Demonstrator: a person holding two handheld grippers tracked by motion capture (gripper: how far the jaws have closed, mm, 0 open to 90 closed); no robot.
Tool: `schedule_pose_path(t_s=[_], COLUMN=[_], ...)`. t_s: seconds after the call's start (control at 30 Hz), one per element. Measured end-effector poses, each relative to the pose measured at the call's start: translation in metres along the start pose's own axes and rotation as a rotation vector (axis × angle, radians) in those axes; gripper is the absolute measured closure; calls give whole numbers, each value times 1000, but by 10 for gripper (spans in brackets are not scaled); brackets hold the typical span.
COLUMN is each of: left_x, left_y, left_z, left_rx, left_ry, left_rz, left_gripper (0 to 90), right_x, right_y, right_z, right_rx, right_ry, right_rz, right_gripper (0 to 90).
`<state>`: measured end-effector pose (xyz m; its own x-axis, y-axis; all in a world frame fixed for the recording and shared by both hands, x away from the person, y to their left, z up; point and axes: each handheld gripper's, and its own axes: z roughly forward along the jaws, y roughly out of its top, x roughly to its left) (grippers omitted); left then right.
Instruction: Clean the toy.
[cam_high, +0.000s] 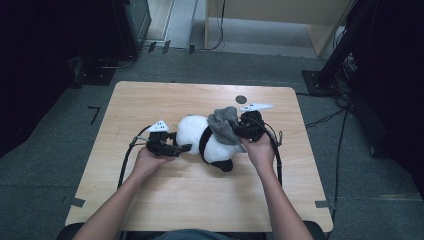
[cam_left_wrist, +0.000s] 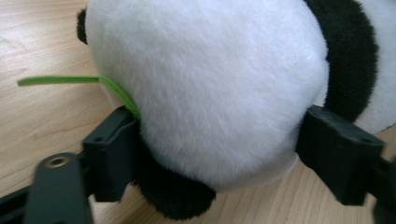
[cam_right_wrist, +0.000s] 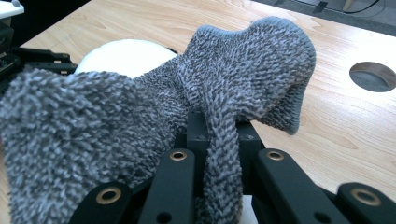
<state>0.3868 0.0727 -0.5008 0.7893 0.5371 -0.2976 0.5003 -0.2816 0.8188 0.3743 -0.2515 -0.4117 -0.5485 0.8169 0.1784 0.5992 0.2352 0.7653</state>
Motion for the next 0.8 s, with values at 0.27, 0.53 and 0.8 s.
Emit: schedule_pose_path(t_s=[0.27,0.53,0.8], left_x=[-10,-21,-25], left_y=[2,1,-2], left_z=[-7,-13,-16], left_rx=[4,-5,-16], left_ry=[47,89,109], left_rz=[-9,-18,-27], left_gripper=[490,497,479], right_x=[8,55,95], right_y=[14,47,50], right_z=[-12,-11,23], right_rx=[-69,-130,-107], right_ry=[43,131,201], right_rz=[21,-67,-100], right_gripper=[824,823,816])
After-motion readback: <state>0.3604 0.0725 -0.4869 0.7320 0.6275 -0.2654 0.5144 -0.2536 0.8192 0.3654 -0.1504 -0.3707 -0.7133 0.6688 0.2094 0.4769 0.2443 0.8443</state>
